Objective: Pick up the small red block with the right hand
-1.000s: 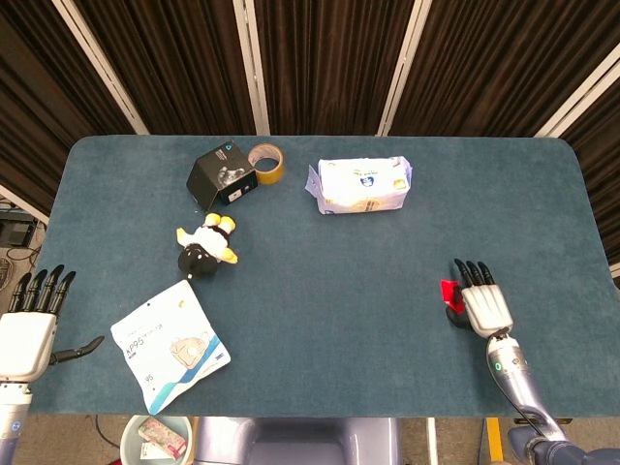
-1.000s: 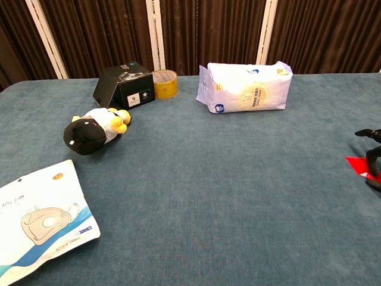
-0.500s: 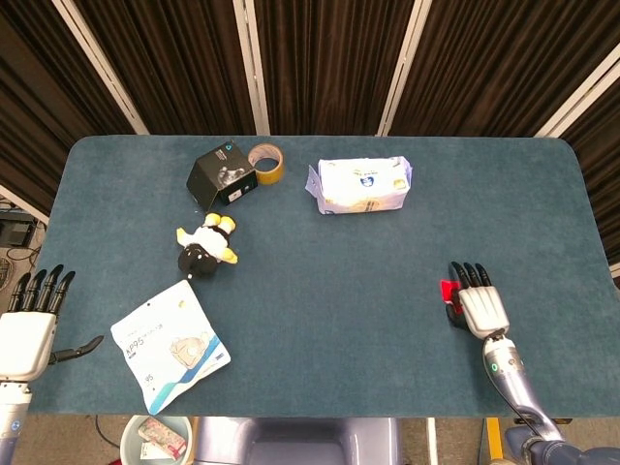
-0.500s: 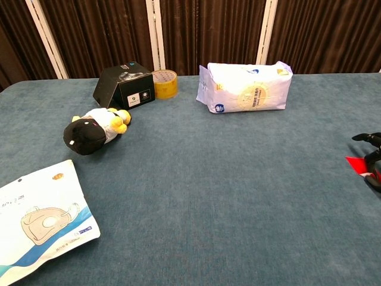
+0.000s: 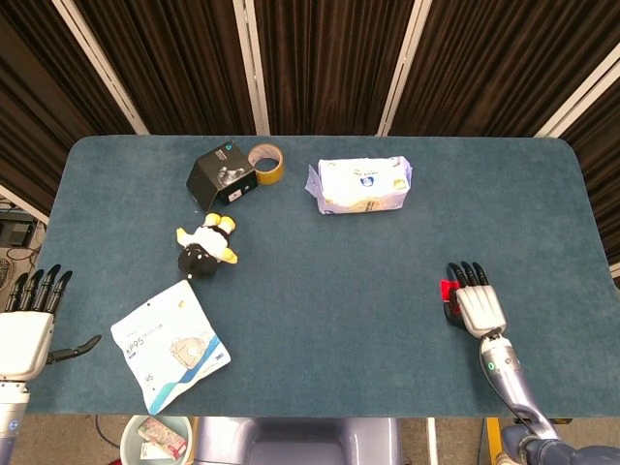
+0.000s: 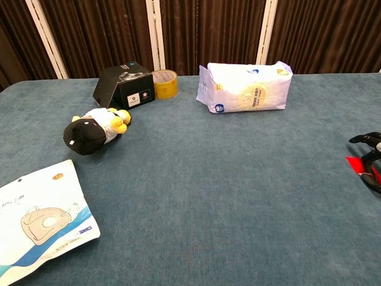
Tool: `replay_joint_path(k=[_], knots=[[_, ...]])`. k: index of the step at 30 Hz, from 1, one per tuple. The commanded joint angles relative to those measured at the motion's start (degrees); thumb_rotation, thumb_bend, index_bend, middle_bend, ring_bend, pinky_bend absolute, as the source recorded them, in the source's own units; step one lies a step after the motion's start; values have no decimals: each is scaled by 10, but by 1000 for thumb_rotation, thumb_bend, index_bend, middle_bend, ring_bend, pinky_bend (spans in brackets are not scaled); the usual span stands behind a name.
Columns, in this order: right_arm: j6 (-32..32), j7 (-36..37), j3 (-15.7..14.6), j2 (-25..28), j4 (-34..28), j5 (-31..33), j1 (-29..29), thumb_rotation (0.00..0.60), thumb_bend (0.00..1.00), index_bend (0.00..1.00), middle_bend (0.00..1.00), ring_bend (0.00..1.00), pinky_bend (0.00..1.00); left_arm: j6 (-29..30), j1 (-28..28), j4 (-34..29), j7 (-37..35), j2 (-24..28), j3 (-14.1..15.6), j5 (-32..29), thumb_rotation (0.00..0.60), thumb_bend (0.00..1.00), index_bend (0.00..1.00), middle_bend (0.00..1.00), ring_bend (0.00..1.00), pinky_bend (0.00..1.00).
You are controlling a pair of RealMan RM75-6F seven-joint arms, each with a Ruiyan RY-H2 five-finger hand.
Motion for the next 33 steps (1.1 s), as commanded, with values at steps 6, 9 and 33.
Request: replay_joint_path(k=[6,9,33], knots=[[5,4,5,5,5,0,5,600,628,731,98,0,0,1,0,-1,-1,1,-1,0,278,0,0,0,0,0],[6,2,7,10,4,0,7,600,632,736,99,0,0,1,0,0,-1,0,-1,-1,277,0,0,0,0,0],[6,-50,65,95,-29,23,67,600,632,738,108,0,0,4,0,-4,8,-3,-1,-2,280,0,0,0,0,0]])
